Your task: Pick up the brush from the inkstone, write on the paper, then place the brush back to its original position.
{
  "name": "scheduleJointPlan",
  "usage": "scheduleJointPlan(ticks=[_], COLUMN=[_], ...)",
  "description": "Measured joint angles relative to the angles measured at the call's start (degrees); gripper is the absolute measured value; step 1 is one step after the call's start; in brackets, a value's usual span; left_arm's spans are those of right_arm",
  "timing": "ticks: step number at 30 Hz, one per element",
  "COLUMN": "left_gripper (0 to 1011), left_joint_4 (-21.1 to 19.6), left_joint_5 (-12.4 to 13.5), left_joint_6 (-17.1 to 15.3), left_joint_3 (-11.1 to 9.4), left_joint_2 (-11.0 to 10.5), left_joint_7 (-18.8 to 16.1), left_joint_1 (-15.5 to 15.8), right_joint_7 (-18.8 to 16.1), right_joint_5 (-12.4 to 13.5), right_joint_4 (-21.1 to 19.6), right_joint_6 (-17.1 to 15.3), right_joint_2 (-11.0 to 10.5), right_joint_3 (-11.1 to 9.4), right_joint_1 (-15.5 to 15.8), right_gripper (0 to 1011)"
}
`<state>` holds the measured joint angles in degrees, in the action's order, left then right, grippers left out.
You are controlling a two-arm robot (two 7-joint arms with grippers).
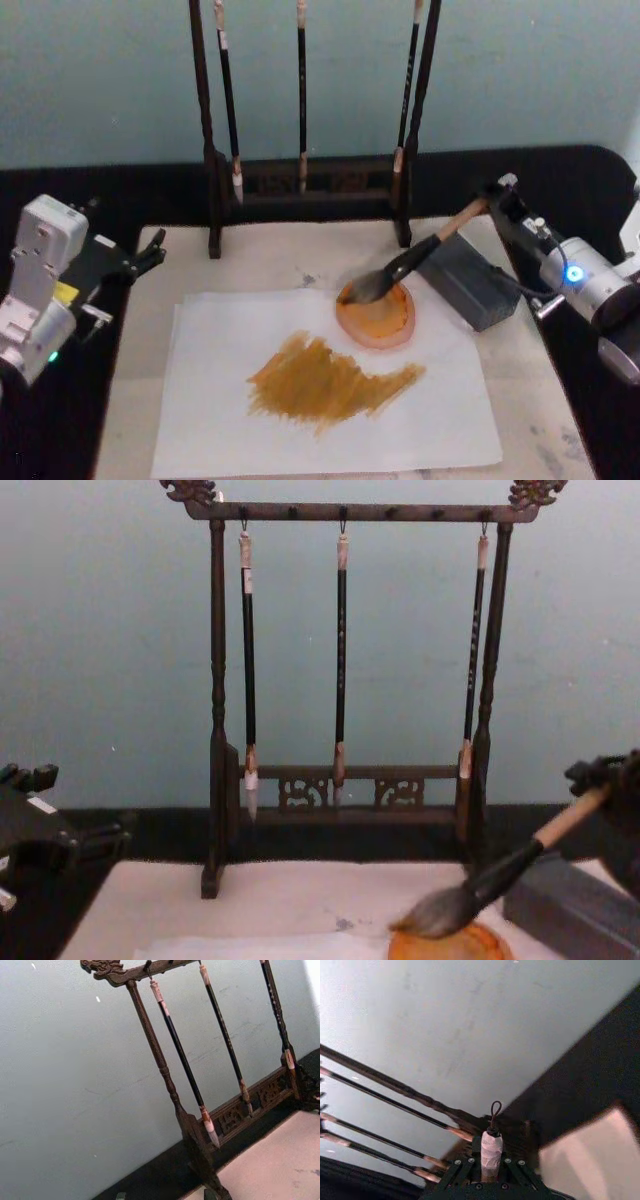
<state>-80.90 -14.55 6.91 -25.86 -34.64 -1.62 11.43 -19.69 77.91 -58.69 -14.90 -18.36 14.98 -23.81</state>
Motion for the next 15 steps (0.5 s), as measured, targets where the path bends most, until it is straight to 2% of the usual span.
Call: scheduleJointPlan(ticks=[5,9,11,15], left_gripper=[1010,1010,1010,1010], left_joint_4=[0.00,0.00,0.00,0.00], left_joint_5=[0.00,0.00,0.00,0.00], left_joint_6=[0.00,0.00,0.00,0.00], left_joint_3=[0.00,0.00,0.00,0.00], left_joint_2=[0.00,0.00,0.00,0.00], left_joint_7=[0.00,0.01,0.00,0.00], left_joint_1=[0.00,0.00,0.00,0.00], right_joint_7=[0.31,0.48,0.23,-0.58], right_joint_5=[1.51,1.41,0.74,-2.63], right_joint_4=[-3.16,-6.21,-7.71,-11.94], right_joint_6=[-0.44,-0.63,-0.55,0.86], right_joint_2=[-0.64,-1.84,-2.57,-4.57], right_joint_3=[0.28,1.32,2.10,4.70], right_joint_1=[0.03,-0.36,-0.70,-1.88], right_gripper=[151,151,151,151])
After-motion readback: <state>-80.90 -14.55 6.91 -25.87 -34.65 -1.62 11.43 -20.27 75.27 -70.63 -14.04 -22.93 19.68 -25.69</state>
